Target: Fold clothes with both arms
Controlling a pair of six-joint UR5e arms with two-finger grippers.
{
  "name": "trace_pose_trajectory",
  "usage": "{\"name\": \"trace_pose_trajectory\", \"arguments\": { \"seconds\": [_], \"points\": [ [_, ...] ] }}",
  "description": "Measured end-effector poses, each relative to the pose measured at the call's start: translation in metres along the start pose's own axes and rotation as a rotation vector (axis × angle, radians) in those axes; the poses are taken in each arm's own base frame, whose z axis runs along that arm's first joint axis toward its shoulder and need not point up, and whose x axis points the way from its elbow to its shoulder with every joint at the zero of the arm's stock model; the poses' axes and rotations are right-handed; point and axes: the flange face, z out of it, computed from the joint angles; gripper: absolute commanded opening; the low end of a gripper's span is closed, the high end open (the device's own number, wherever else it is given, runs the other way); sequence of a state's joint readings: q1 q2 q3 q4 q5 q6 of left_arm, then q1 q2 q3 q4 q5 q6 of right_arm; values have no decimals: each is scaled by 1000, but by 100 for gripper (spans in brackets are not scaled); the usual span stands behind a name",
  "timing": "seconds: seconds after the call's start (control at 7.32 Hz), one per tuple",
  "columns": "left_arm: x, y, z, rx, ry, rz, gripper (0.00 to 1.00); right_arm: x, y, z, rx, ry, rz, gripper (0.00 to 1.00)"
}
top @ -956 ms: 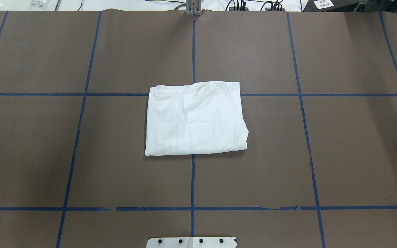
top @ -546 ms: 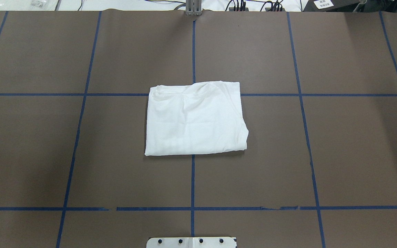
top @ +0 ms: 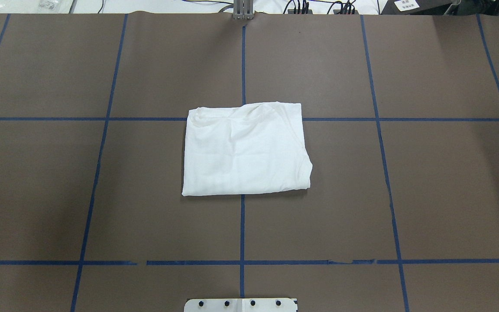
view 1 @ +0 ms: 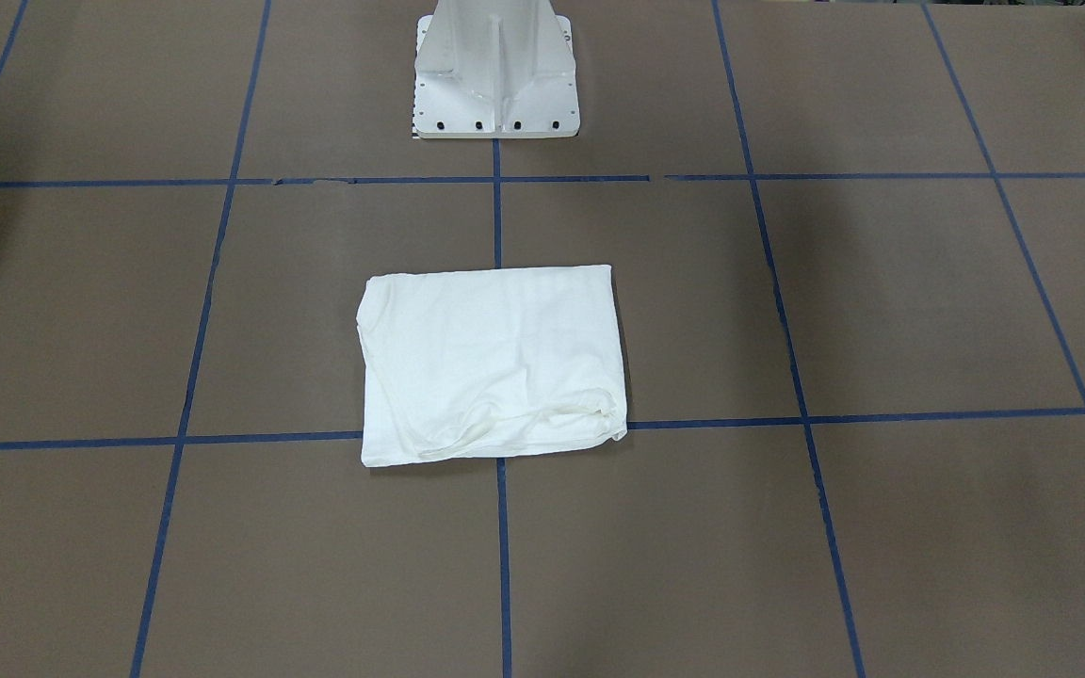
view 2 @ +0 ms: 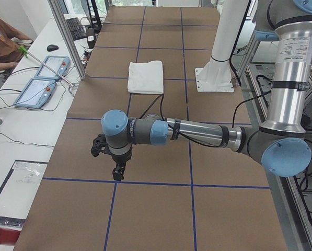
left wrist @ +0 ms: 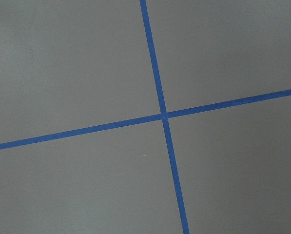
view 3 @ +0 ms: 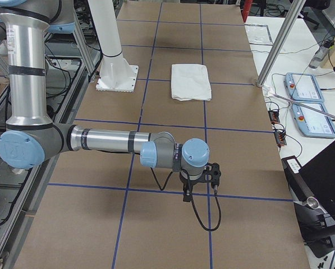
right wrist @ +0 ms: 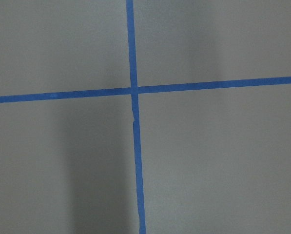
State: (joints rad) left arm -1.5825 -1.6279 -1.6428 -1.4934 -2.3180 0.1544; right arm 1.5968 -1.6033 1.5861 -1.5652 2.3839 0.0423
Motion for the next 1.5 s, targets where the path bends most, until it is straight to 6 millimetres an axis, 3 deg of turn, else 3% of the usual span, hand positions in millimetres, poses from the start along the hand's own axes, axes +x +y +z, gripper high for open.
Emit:
{"name": "trace_pose_trajectory", "arguments": {
  "seconds": [0.55,1.5],
  "points": [
    [-1,8,10,3,75,-86,100,-2,-2,-2,5,-1,-3,100],
    [2,3,7,14,74,-81,100,-6,-5,-5,10,-6,-8,100]
  ]
}}
